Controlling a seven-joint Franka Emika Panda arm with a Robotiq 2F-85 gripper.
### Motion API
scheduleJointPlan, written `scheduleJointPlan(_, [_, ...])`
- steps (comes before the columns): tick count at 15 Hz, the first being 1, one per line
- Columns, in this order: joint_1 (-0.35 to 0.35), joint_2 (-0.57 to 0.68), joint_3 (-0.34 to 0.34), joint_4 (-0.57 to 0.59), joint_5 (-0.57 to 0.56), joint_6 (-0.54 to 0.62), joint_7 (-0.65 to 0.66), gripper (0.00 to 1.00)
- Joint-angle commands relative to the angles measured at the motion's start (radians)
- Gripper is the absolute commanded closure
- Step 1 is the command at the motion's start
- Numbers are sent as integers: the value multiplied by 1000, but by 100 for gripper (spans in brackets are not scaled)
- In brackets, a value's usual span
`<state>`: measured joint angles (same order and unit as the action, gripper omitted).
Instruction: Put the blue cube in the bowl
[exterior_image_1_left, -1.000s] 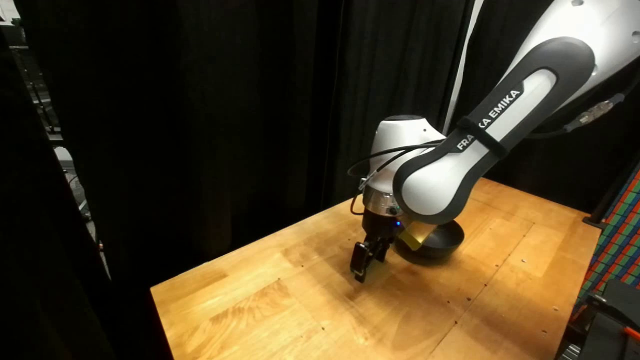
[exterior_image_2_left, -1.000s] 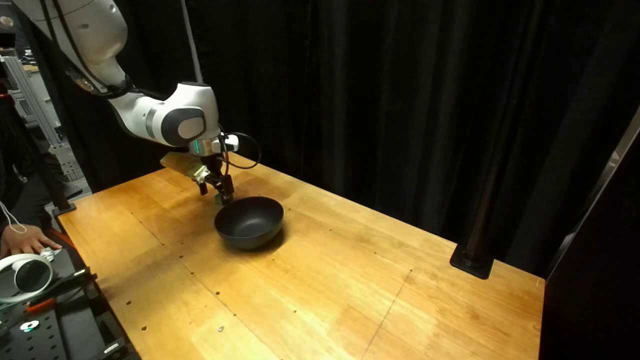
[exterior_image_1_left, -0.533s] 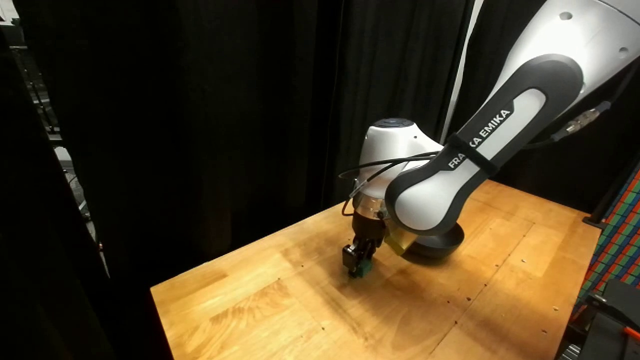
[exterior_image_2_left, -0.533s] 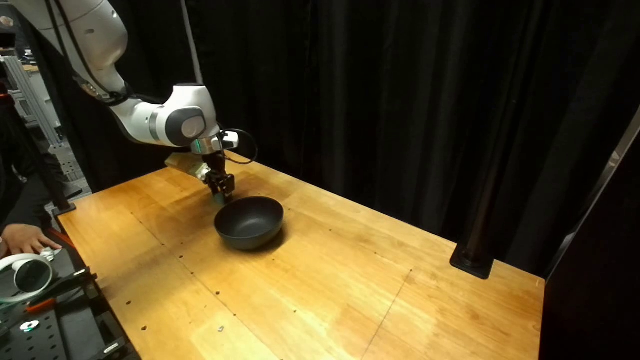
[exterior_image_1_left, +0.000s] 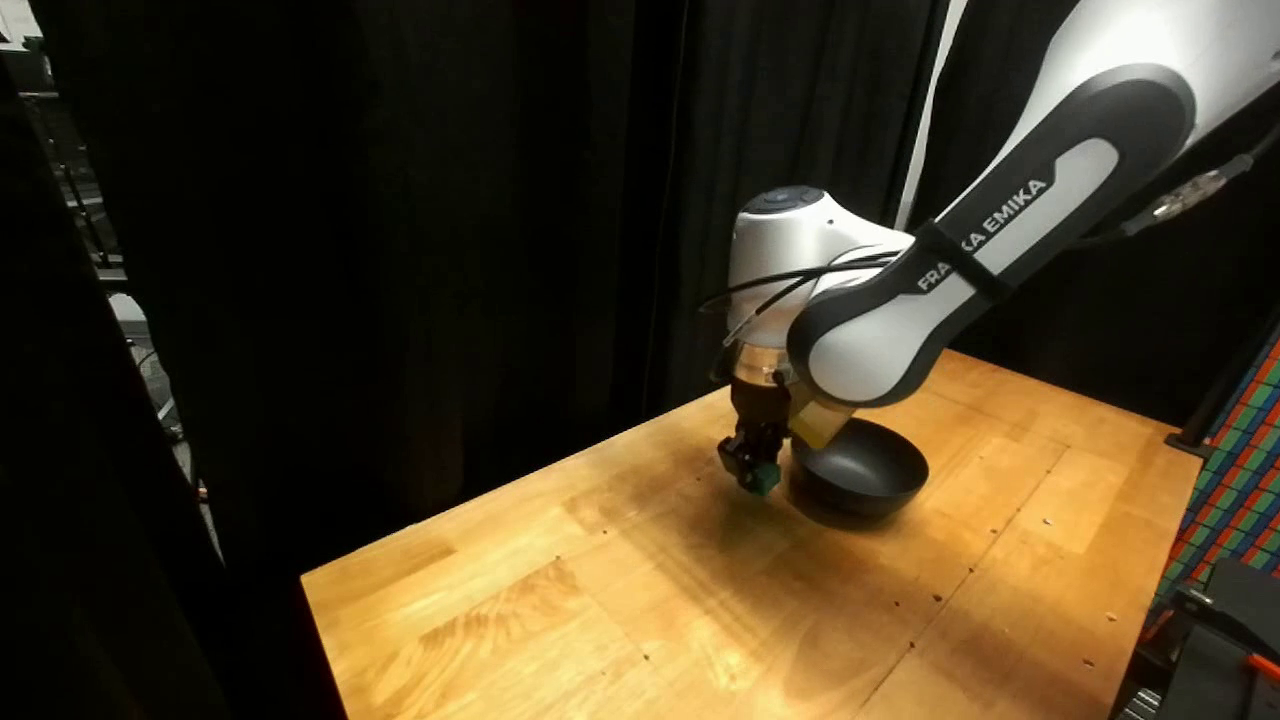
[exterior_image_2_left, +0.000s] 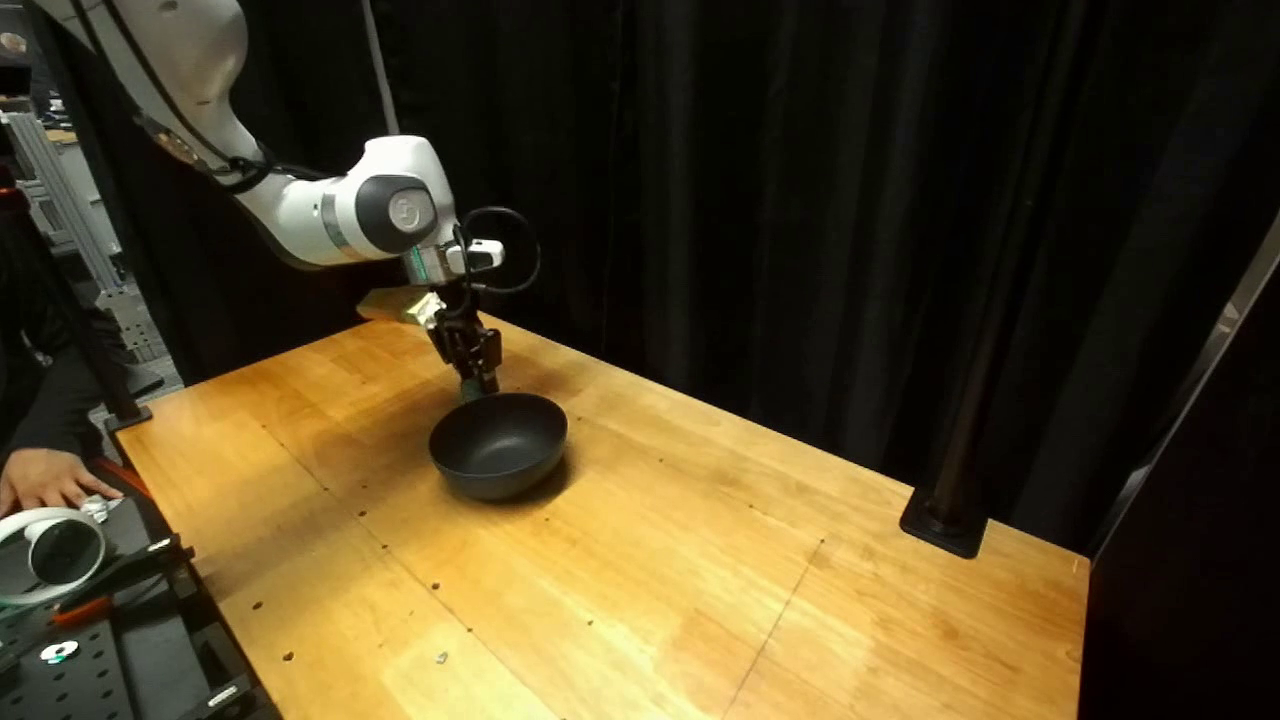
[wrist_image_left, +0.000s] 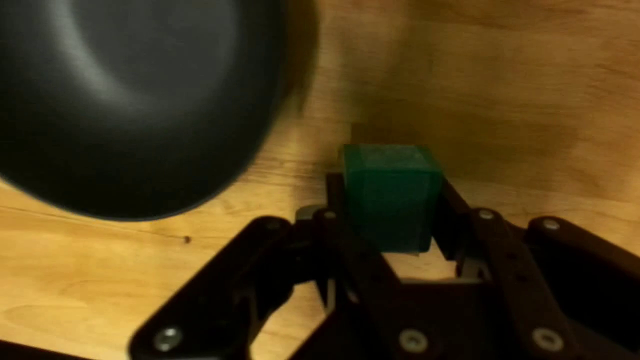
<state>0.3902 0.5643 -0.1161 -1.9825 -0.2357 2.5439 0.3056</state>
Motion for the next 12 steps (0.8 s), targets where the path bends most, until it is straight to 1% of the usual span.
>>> scheduleJointPlan(1, [-38, -123, -13, -8, -52, -171, 16, 83])
scheduleJointPlan(3, [-64, -152, -25, 2, -93, -250, 44, 83])
scheduleJointPlan(5, [-94, -162, -35, 2, -153, -292, 80, 83])
scheduleJointPlan(6, [-114, -164, -31, 1, -166, -307, 83, 33])
scheduleJointPlan(7, [-129, -170, -29, -4, -177, -311, 92, 32])
scheduleJointPlan(9, [-165, -200, -17, -20, -167, -329, 74, 19])
scheduleJointPlan(10, [-186, -224, -9, -32, -144, -348, 44, 9])
scheduleJointPlan(11, [-210, -257, 3, -49, -119, -363, 6, 3])
scheduleJointPlan(12, [-236, -306, 15, -72, -87, -379, -37, 0])
